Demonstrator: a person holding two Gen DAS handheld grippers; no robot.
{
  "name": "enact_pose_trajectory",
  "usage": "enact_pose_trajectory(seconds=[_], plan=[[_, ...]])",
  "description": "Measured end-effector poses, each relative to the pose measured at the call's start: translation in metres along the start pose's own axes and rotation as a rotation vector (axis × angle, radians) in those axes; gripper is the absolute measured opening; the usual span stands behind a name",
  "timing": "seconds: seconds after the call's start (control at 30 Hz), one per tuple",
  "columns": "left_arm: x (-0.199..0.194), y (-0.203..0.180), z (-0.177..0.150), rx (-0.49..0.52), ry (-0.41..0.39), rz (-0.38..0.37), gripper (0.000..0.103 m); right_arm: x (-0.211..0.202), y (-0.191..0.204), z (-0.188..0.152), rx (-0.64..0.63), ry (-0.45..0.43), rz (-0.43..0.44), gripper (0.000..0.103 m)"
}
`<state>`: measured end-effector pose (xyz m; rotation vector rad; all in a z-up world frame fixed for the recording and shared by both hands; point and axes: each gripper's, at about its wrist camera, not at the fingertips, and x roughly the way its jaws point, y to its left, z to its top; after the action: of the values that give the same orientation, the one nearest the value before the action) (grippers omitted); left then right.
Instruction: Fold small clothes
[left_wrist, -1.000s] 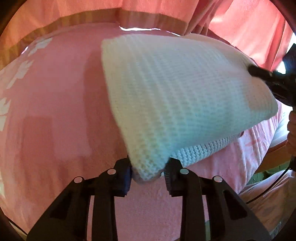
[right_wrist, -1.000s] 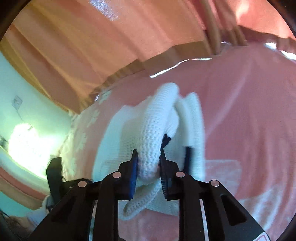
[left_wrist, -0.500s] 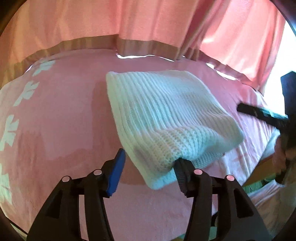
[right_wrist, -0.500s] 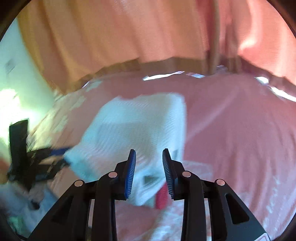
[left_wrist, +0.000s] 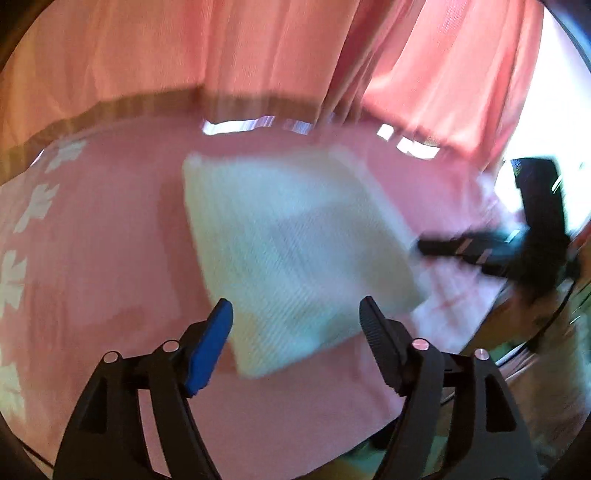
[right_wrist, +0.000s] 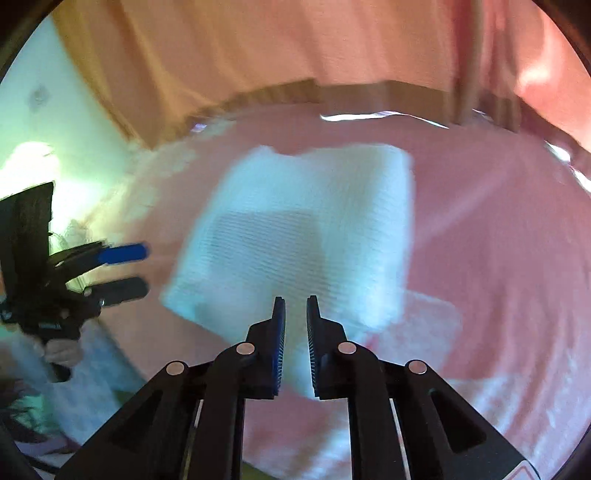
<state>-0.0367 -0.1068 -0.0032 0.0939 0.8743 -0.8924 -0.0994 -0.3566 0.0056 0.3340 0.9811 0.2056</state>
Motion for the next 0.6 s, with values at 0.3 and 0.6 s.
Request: enact_pose_trajectory(seconds=[0.3,0.6], plan=[[0.066,0.01,-0.004,0.07,0.136,0.283,0.073,0.052,0.008,-0.006,-0.117,0.213,-0.094,0.014],[0.073,0.069,0.036,-0.338,0.062,0.028,0.09,0.04,-0.041,0.046,0.124,0.015,-0.224,0.061]])
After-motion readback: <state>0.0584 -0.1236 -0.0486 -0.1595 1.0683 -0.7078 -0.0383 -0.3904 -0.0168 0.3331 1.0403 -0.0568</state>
